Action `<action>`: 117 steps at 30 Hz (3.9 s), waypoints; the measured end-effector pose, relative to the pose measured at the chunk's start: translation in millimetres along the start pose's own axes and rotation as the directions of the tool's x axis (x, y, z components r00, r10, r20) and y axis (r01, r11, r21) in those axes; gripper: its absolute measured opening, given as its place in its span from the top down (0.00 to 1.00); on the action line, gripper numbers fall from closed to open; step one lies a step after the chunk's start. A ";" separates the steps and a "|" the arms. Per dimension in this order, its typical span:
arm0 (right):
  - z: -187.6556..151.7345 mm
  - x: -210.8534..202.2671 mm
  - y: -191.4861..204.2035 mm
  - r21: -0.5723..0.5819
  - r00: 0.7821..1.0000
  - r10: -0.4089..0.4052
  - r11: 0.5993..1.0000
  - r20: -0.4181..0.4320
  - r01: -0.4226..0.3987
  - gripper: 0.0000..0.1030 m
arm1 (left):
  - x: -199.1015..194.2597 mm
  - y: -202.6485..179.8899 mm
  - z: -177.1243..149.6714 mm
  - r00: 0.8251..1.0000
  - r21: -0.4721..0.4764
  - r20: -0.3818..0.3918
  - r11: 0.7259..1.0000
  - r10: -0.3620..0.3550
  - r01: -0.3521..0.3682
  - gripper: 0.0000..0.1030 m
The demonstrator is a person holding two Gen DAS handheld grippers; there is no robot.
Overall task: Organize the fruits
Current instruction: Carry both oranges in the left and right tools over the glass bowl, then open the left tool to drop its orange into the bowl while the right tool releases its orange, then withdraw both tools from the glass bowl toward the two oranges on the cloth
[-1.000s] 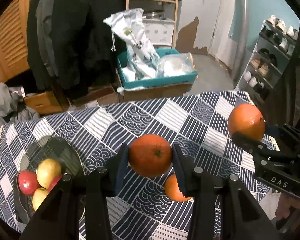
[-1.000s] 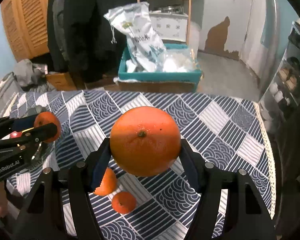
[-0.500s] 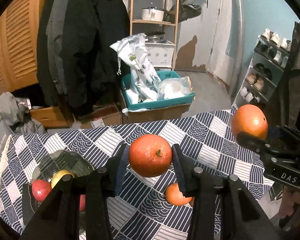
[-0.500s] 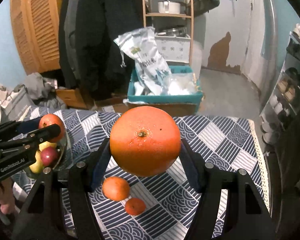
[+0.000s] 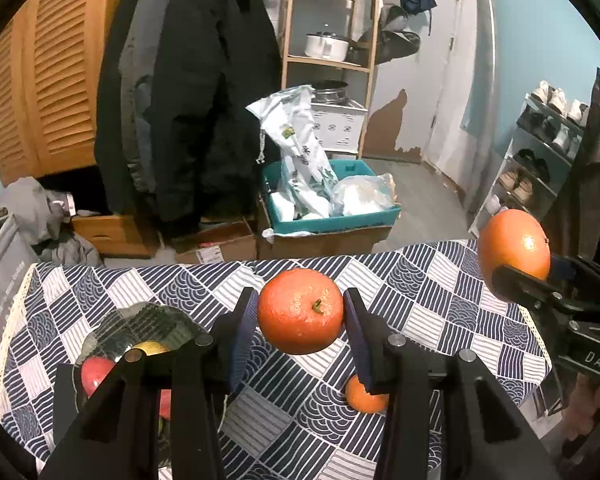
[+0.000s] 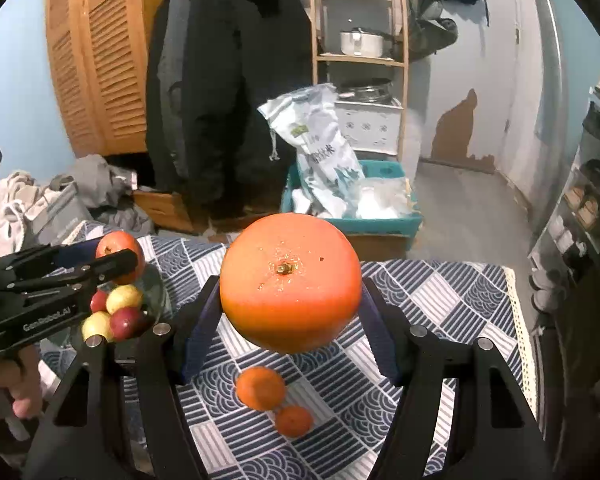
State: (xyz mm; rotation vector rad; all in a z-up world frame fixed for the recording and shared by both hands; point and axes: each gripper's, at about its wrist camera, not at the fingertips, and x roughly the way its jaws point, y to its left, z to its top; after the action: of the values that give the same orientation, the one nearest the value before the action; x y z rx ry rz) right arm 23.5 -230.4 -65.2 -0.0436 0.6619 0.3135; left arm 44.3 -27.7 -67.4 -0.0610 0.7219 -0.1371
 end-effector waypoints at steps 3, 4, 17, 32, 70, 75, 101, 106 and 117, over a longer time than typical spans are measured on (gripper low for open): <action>3.0 3.6 8.3 -0.008 1.000 0.014 1.000 0.000 -0.014 0.35 | -2.6 9.6 -0.5 1.000 -0.015 0.005 1.000 0.010 -0.009 0.57; 3.8 4.9 10.9 -0.009 1.000 0.017 1.000 0.000 -0.017 0.35 | -3.4 12.0 -0.8 1.000 -0.018 0.006 1.000 0.013 -0.013 0.57; 18.2 20.9 44.7 -0.034 0.997 0.075 0.997 -0.016 -0.076 0.35 | -12.8 51.5 -5.7 0.999 -0.082 0.014 0.995 0.051 -0.049 0.57; 29.6 49.7 97.9 -0.077 0.987 0.147 0.985 -0.059 -0.152 0.35 | -8.2 116.1 -17.3 0.992 -0.180 -0.020 0.976 0.123 -0.125 0.57; -21.3 205.0 197.3 -0.114 0.891 0.251 0.943 -0.377 -0.314 0.34 | 82.9 229.1 -78.0 0.943 -0.373 -0.297 0.890 0.154 -0.263 0.57; -27.7 217.3 198.1 -0.099 0.877 0.255 0.942 -0.408 -0.320 0.34 | 89.7 231.8 -82.9 0.942 -0.389 -0.307 0.884 0.139 -0.257 0.56; -7.3 204.8 189.9 -0.102 0.901 0.249 0.948 -0.355 -0.302 0.32 | 76.5 222.4 -72.4 0.950 -0.361 -0.277 0.900 0.148 -0.245 0.43; 1.1 188.3 186.7 -0.136 0.928 0.214 0.955 -0.303 -0.265 0.32 | 61.6 215.3 -64.2 0.957 -0.345 -0.244 0.909 0.155 -0.235 0.41; 19.3 144.1 176.7 -0.192 0.975 0.133 0.967 -0.176 -0.166 0.32 | 22.7 188.3 -48.9 0.975 -0.287 -0.149 0.936 0.164 -0.201 0.37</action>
State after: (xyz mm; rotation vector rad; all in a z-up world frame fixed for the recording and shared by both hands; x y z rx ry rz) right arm 89.1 -20.3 -127.5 -0.2201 0.7940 0.5286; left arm 48.4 154.8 -138.3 -0.2783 0.8636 0.1507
